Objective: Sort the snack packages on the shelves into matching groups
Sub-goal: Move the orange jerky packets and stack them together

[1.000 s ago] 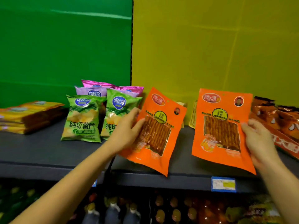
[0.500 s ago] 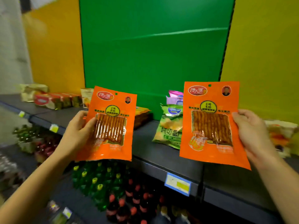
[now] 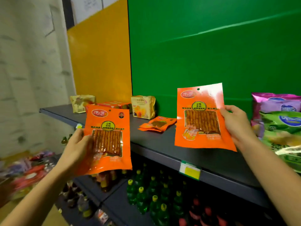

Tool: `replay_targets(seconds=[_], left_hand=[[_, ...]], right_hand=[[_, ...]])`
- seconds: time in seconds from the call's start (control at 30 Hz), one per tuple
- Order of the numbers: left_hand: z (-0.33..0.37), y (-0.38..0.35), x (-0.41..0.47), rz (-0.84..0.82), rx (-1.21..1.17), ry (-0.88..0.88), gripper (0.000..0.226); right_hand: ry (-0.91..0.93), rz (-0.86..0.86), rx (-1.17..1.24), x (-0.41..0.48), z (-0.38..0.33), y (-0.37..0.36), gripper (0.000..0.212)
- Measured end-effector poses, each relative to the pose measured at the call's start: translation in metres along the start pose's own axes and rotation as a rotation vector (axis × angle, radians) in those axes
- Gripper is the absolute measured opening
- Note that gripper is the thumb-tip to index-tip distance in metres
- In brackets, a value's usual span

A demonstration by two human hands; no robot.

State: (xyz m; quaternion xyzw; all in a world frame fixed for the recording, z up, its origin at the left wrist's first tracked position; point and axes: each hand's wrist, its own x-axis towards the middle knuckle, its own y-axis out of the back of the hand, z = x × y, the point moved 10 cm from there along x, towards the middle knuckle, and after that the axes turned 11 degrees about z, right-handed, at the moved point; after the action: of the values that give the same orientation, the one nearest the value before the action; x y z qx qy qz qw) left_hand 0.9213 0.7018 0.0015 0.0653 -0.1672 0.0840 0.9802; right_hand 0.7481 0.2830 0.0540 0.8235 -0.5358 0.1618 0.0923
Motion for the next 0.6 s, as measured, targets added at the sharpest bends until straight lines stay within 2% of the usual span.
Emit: replay_targets(seconds=[0.1, 0.3, 0.6], left_hand=[[-0.007, -0.011, 0.031, -0.065, 0.026, 0.011, 0.01], [-0.012, -0.066, 0.082, -0.215, -0.032, 0.022, 0.013], [-0.028, -0.207, 0.145, -0.487, -0.093, 0.032, 0.006]], right_hand=[[-0.007, 0.014, -0.017, 0.008, -0.006, -0.034, 0.032], [-0.065, 0.027, -0.055, 0.027, -0.002, -0.08, 0.035], [-0.017, 0.1, -0.148, 0.086, 0.001, -0.127, 0.035]])
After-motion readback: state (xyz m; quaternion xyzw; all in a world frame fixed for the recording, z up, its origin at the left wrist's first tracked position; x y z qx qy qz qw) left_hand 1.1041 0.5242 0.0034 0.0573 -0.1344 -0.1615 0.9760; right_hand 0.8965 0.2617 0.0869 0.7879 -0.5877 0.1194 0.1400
